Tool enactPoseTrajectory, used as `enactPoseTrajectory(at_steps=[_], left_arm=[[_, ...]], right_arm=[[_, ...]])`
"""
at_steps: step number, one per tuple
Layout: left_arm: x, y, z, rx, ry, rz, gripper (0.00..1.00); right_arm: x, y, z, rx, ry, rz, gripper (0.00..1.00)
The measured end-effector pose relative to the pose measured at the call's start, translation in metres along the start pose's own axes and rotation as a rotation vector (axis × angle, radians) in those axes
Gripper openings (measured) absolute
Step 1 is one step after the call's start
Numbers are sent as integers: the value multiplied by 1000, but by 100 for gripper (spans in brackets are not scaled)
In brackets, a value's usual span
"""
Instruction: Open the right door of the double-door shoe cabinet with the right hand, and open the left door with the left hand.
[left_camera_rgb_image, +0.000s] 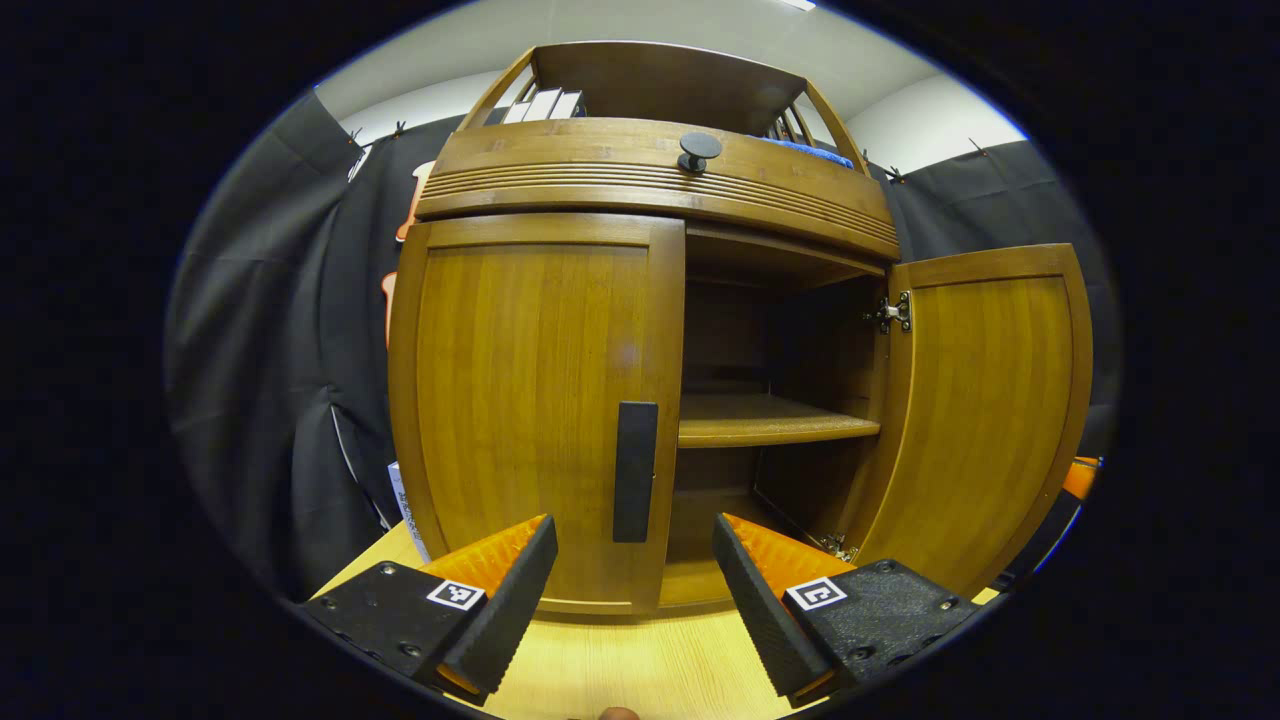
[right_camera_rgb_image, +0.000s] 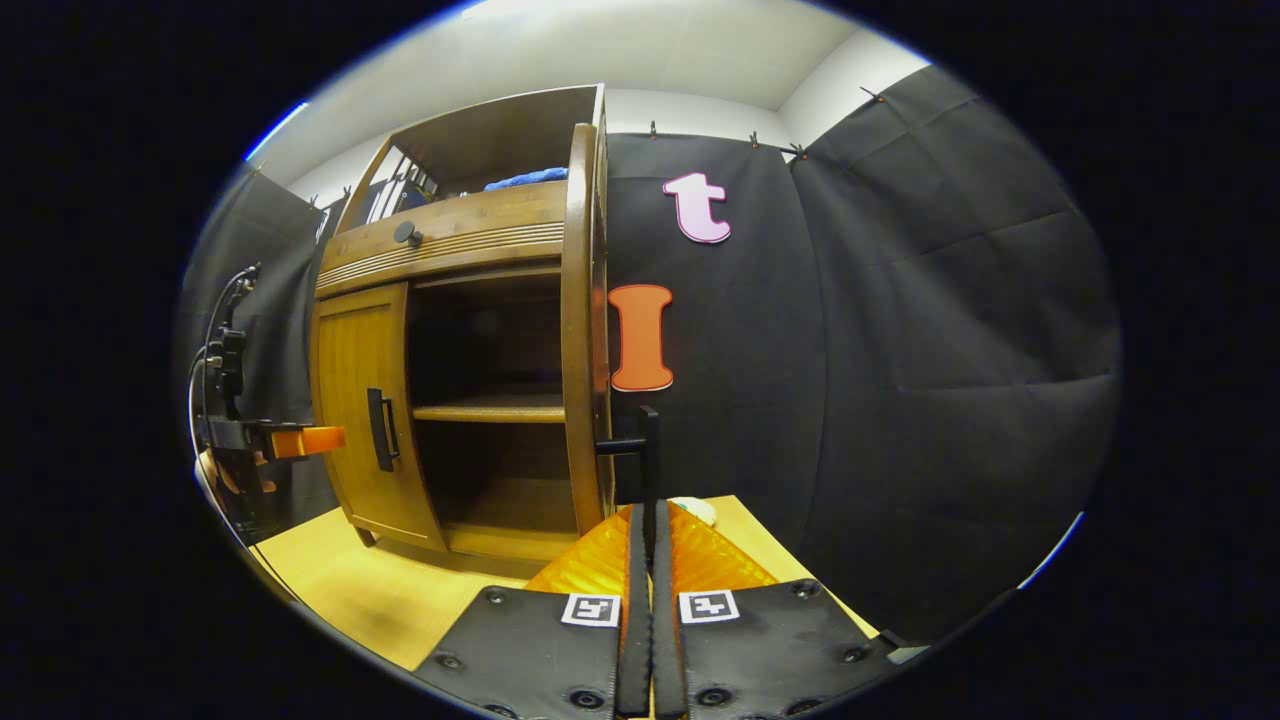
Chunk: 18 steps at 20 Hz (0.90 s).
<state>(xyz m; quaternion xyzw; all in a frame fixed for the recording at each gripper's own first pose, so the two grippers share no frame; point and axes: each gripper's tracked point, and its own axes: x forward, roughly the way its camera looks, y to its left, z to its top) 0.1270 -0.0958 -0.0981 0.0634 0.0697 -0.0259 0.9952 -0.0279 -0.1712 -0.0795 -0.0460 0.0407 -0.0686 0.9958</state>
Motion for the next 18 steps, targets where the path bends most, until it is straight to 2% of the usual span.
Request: enactPoseTrajectory(at_steps=[3, 4, 7, 11, 12, 13, 15, 16, 18], left_arm=[[17, -1, -3, 1, 5, 6, 92], [22, -1, -6, -3, 17, 10, 92], [40, 4, -12, -15, 34, 16, 92], [60, 12, -14, -9, 18, 41, 92], [64, 13, -13, -6, 14, 40, 92], [68, 14, -13, -2, 9, 40, 92], [76, 14, -10, 7, -4, 33, 92], [80, 14, -8, 10, -9, 30, 92], [84, 11, -4, 13, -16, 20, 92]], right_arm=[[-3, 0, 2, 19, 1, -2, 8], [-4, 1, 2, 24, 7, -3, 1], [0, 2, 1, 24, 18, -8, 1], [-6, 2, 6, 42, 10, -17, 40], [-6, 1, 7, 47, 6, -20, 24], [-6, -1, 9, 52, 3, -28, 41], [-7, -4, 11, 61, -1, -39, 24], [-5, -7, 12, 58, -6, -48, 39], [-3, -7, 15, 51, -15, -61, 39]])
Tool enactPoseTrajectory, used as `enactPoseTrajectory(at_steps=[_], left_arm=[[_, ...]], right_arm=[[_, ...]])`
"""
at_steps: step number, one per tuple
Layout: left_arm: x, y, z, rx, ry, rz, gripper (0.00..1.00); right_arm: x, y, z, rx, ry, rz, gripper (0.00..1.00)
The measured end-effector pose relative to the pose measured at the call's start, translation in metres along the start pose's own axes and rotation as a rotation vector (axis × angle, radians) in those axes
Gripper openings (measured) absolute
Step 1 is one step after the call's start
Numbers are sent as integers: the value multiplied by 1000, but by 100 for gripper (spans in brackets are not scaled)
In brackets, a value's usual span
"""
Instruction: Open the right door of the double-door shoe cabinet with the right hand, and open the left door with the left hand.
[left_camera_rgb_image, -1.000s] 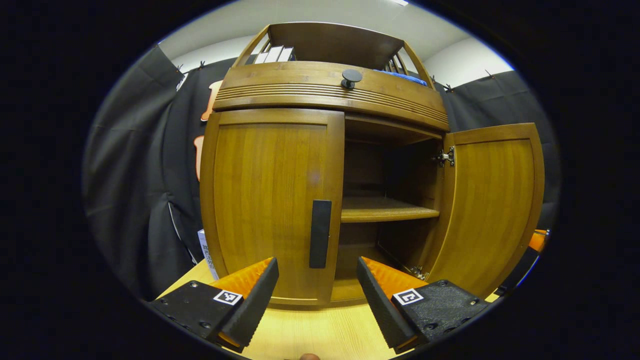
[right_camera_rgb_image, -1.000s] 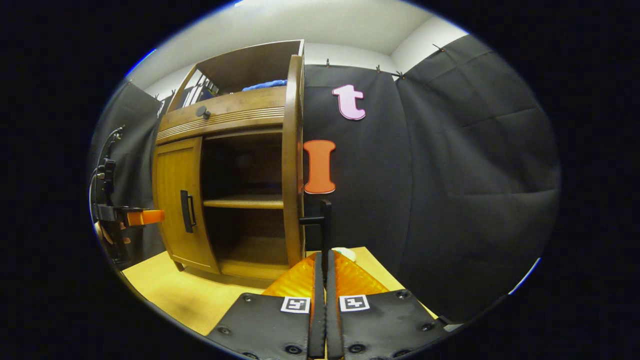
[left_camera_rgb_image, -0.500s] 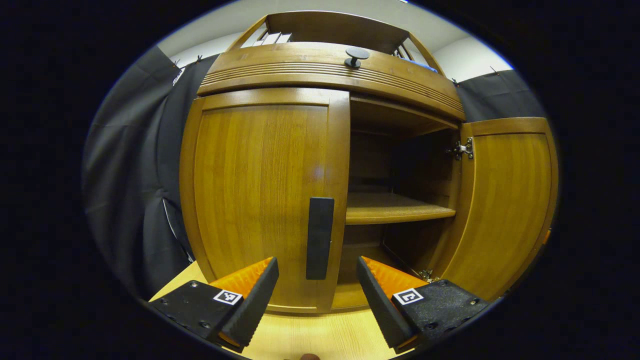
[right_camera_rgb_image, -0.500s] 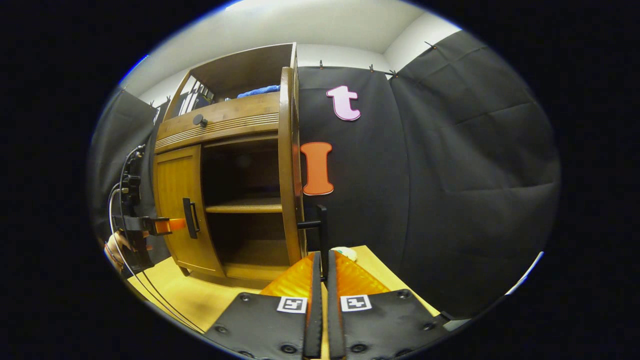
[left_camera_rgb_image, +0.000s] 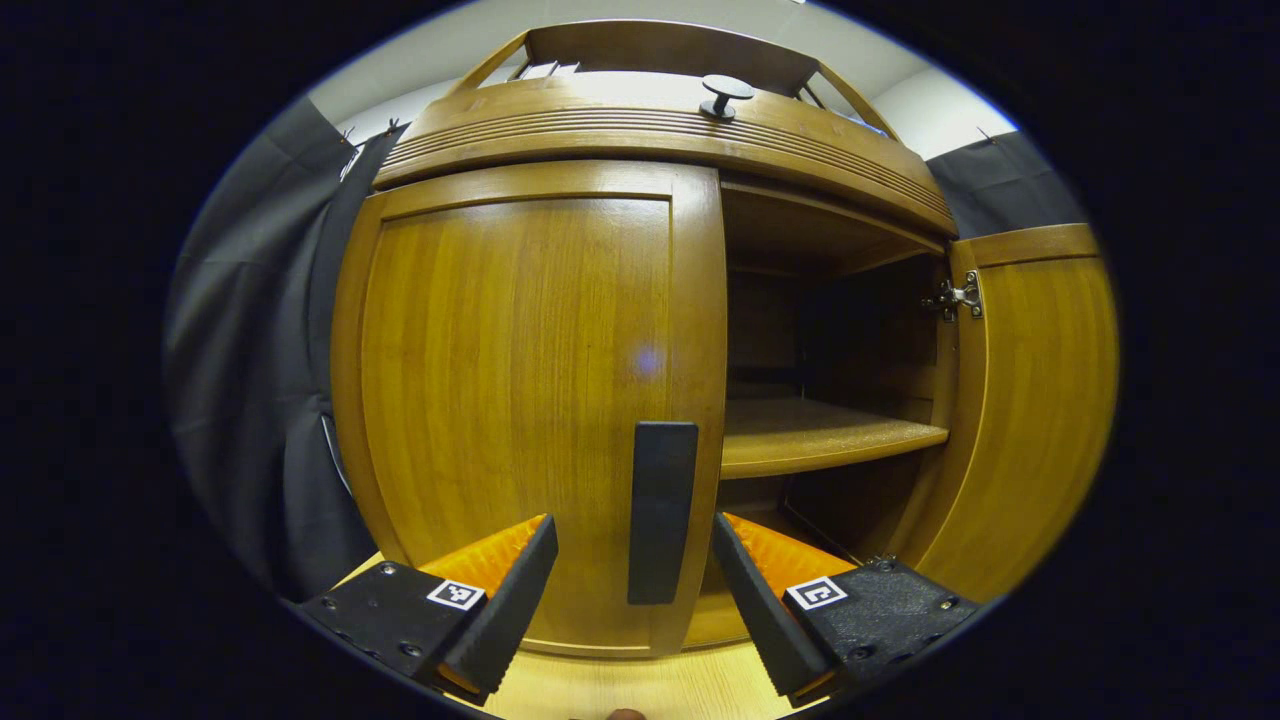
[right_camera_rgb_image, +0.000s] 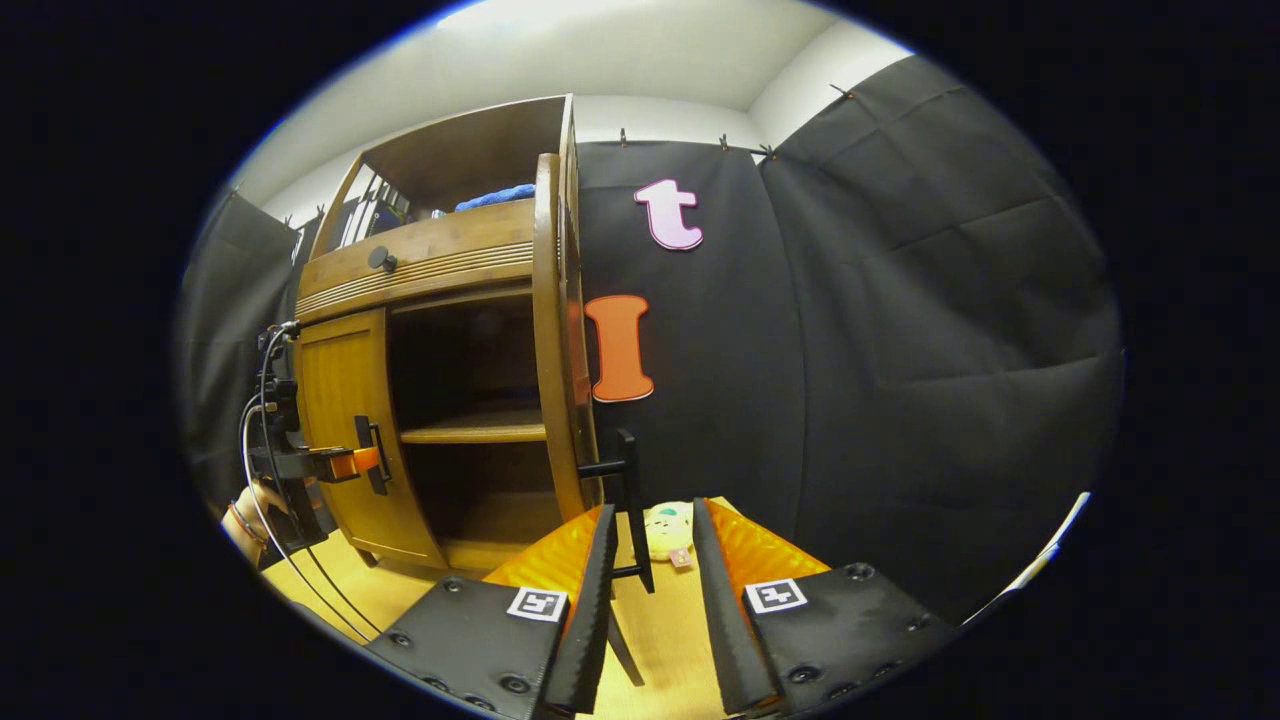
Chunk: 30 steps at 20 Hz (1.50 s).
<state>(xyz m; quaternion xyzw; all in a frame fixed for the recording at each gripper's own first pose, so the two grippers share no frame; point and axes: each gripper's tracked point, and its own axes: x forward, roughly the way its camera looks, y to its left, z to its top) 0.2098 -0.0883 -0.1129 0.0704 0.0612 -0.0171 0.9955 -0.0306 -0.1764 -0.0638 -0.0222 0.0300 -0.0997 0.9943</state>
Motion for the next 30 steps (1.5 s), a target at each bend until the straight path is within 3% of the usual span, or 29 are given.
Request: enactPoseTrajectory(at_steps=[1, 4, 7, 9, 10, 13, 14, 15, 17, 18, 19, 22, 30], left_arm=[[3, 0, 1, 6, -8, -2, 92], [13, 1, 2, 16, -17, -5, 92], [21, 0, -6, 8, -1, -20, 92], [23, -2, -9, -21, 5, -30, 78], [25, 0, -11, -32, 8, -27, 71], [26, -6, -13, -70, 8, -61, 51], [25, -9, -12, -68, 9, -62, 45], [27, -9, -13, -47, 10, -58, 39], [24, -9, -13, -5, 3, -63, 33], [23, -9, -11, -9, -1, -74, 30], [21, -9, -12, -15, -7, -94, 27], [16, -8, -12, -38, -1, -128, 20], [-12, -6, -12, -29, 13, -150, 17]], right_arm=[[-1, 2, 1, -4, -3, 3, 39], [0, -2, 2, -29, -15, -25, 67], [0, -3, 3, -15, -16, -28, 70], [0, -2, 2, -12, -15, -27, 72], [0, -3, 1, -13, -13, -29, 65], [1, -1, 2, -23, -12, -33, 64], [0, 0, 2, -25, -13, -35, 72], [0, 0, 2, -26, -14, -36, 64], [-3, 1, 2, -30, -14, -38, 64], [-4, 1, 1, -32, -14, -37, 79], [-4, 2, 1, -35, -12, -35, 71], [-7, 5, 0, -33, -5, -34, 71], [-18, 27, 5, -47, -10, -3, 72]])
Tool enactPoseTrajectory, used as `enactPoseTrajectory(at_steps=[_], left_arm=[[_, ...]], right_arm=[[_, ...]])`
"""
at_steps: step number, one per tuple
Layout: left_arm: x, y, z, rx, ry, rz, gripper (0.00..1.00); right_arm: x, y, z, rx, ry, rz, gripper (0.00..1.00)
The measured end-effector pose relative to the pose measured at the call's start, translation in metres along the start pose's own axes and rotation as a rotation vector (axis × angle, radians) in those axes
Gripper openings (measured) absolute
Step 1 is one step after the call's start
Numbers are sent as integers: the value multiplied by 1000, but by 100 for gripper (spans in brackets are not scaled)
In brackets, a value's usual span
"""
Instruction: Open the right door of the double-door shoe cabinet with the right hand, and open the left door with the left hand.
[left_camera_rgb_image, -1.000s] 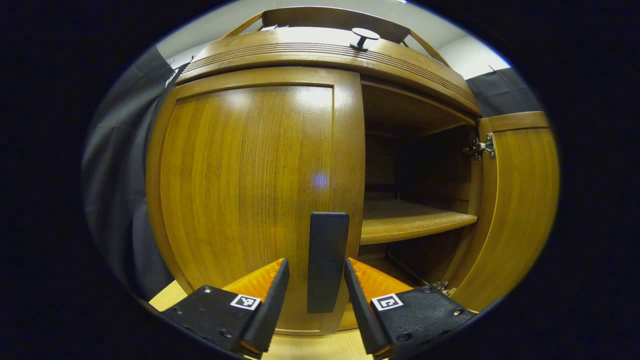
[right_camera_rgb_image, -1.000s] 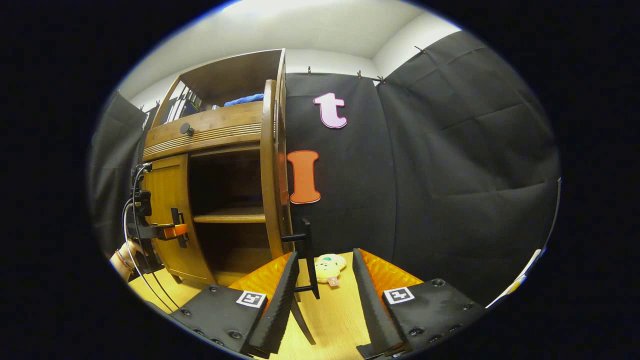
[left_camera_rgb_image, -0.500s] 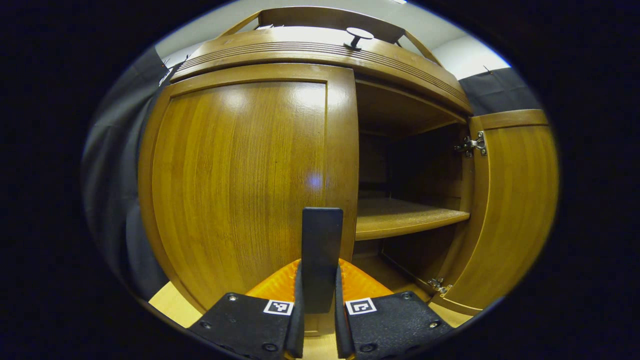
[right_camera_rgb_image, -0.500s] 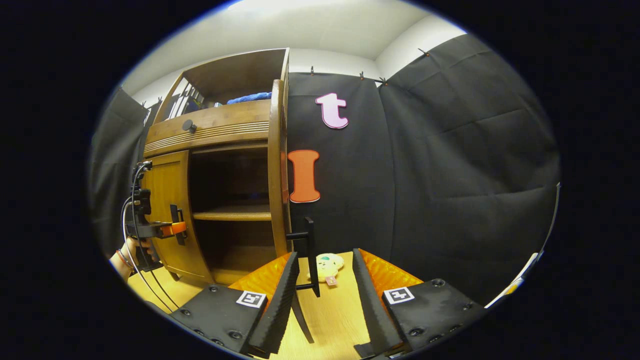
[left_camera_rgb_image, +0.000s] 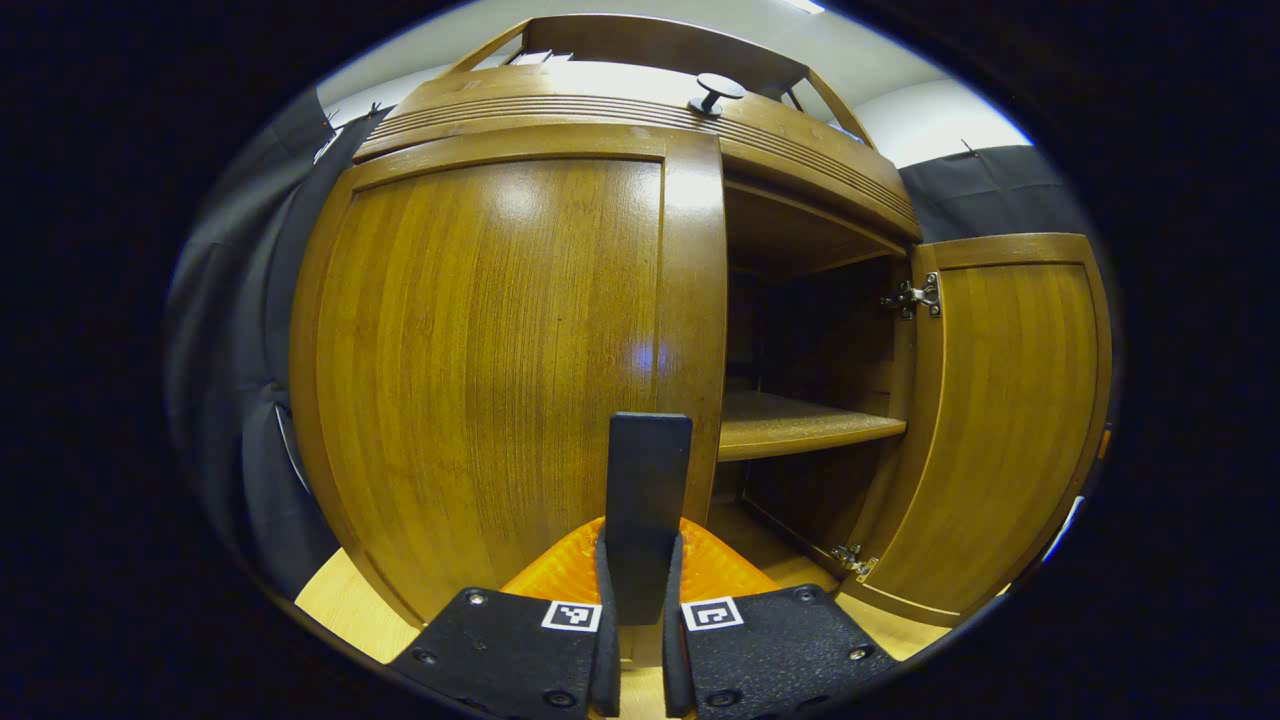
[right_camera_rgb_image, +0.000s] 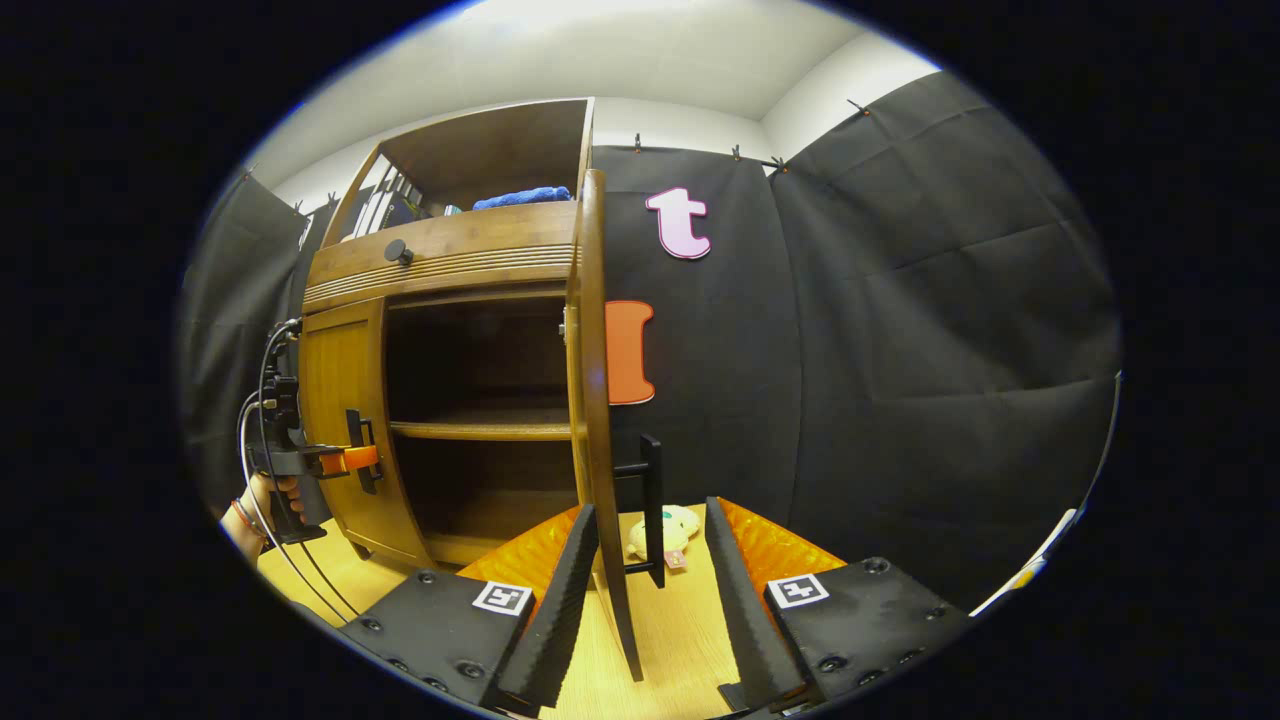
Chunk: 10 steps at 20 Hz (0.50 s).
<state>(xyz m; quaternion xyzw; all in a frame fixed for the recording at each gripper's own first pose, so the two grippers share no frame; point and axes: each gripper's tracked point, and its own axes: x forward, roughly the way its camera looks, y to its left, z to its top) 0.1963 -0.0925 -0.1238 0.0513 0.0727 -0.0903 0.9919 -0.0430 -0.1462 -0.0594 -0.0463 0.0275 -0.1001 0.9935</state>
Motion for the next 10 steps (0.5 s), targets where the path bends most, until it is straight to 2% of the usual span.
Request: enactPoseTrajectory(at_steps=[2, 10], left_arm=[[-13, 0, 0, -1, -8, -14, 15], [-59, 8, 0, -2, 3, -62, 17]], right_arm=[[-5, 6, 3, 1, -6, 7, 71], [-22, 33, 11, 4, -13, 37, 72]])
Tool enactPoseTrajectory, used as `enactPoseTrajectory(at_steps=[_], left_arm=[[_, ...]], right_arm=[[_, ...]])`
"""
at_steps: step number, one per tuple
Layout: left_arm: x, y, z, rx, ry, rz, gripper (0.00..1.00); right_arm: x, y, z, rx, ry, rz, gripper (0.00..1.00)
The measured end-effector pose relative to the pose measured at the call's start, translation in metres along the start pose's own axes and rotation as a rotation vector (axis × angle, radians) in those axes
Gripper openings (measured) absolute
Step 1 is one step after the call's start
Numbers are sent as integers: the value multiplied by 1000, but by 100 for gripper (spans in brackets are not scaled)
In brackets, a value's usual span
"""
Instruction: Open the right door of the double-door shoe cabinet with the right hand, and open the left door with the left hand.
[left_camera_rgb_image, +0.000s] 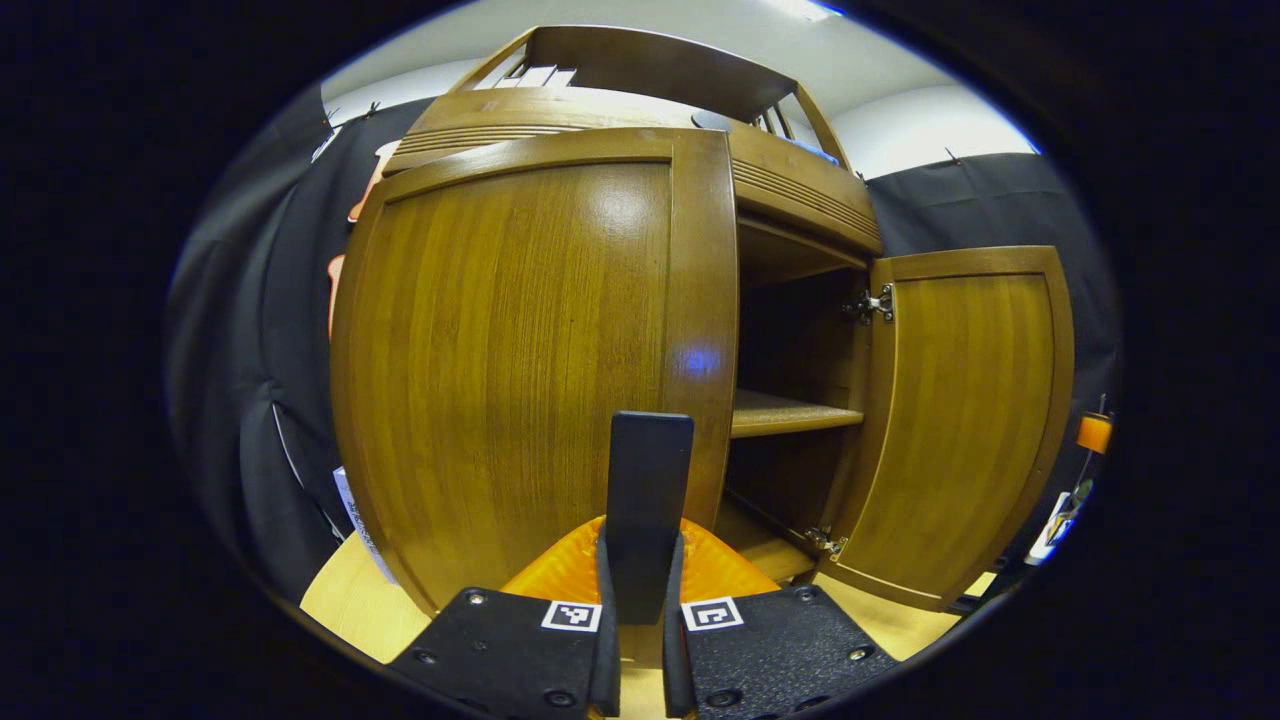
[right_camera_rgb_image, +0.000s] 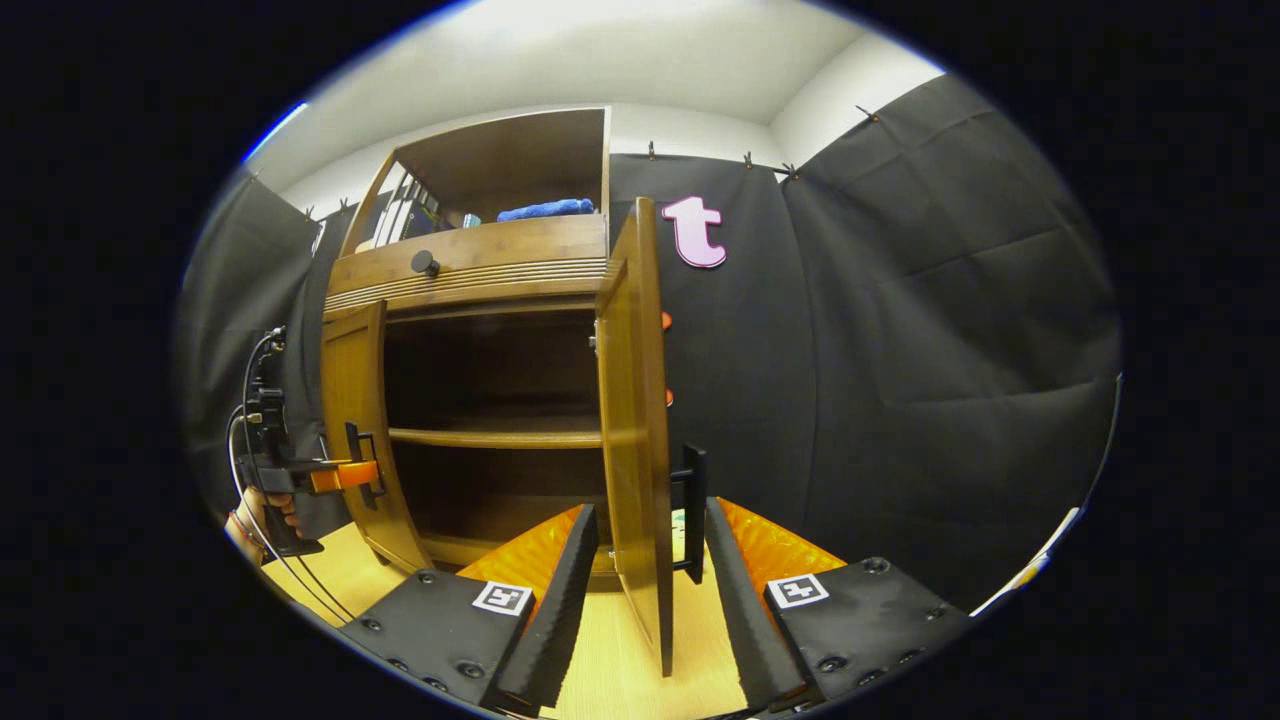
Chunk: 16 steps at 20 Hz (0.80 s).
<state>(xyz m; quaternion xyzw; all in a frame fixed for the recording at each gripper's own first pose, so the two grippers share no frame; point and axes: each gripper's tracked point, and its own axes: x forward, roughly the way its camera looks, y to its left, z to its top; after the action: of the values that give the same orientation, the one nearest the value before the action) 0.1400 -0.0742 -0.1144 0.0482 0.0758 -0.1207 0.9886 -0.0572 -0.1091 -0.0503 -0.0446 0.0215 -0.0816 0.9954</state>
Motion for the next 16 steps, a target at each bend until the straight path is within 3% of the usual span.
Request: enactPoseTrajectory(at_steps=[16], left_arm=[[-88, 41, 4, 20, -19, 45, 17]], right_arm=[[-26, 50, 3, -1, -5, 65, 72]])
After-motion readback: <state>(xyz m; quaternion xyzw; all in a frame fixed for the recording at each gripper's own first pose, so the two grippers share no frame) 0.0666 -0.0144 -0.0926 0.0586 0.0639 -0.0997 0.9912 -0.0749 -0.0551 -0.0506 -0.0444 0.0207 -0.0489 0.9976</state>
